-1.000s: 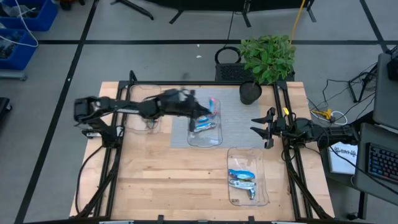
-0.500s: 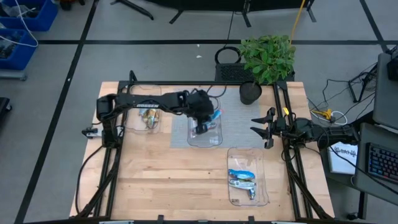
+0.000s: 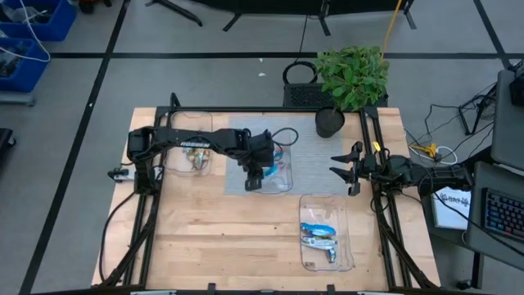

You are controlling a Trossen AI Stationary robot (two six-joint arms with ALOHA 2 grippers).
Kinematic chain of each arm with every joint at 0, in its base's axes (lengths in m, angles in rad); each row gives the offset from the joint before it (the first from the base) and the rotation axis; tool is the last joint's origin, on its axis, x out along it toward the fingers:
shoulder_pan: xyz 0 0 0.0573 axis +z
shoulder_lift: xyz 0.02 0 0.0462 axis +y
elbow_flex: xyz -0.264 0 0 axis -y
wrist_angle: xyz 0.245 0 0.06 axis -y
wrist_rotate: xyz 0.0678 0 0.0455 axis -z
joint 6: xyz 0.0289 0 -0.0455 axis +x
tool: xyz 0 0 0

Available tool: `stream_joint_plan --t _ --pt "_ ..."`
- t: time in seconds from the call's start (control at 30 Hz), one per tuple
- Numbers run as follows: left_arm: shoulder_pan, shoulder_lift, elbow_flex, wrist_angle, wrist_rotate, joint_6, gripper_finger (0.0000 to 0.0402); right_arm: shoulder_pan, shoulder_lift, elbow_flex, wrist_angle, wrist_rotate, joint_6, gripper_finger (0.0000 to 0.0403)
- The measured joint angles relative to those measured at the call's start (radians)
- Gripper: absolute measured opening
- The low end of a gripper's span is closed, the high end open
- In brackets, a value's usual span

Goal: Pick and place Granola Bars by type
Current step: Put the red granola bar into the top right transparent bin, then return to Home Position

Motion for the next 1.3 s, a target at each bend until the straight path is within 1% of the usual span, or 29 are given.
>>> stream_joint_plan --t 0.13,0.37,0.5,0.57,0.73,0.9,1.0,1.1,1.2,1.3 --pt "-0.019 0.0 0.0 0.003 -0.003 0.002 0.0008 0.0 0.0 0.0 0.0 0.0 0.0 0.016" --pt "-0.033 0.027 0.0 0.059 -0.003 -0.001 0.0011 0.0 0.0 0.0 0.0 0.0 0.0 0.016" --pt "-0.033 0.051 -0.002 0.075 -0.029 -0.021 0.0009 0.0 0.0 0.0 0.0 0.0 0.0 0.016" --pt "-0.032 0.052 -0.002 0.081 -0.032 -0.05 0.002 0.0 0.0 0.0 -0.001 0.0 0.0 0.016" --pt "-0.033 0.051 -0.002 0.076 -0.03 -0.113 0.0073 0.0 0.0 0.0 0.0 0.0 0.0 0.016" --pt "-0.032 0.051 -0.002 0.075 -0.033 -0.167 0.0112 0.0 0.0 0.0 0.001 0.0 0.0 0.016" --pt "-0.032 0.051 -0.002 0.08 -0.039 -0.124 0.013 0.0 0.0 0.0 0.001 0.0 0.0 0.016" --pt "-0.032 0.027 -0.002 0.082 -0.055 -0.09 0.014 0.0 0.0 0.0 0.0 0.0 0.0 0.016" --pt "-0.032 -0.022 -0.002 0.106 -0.044 -0.042 0.0142 0.0 0.0 0.0 0.0 0.0 0.0 0.016" --pt "-0.031 -0.103 -0.043 0.187 -0.003 0.008 0.0142 0.0 0.0 0.0 -0.001 0.0 0.0 0.016"
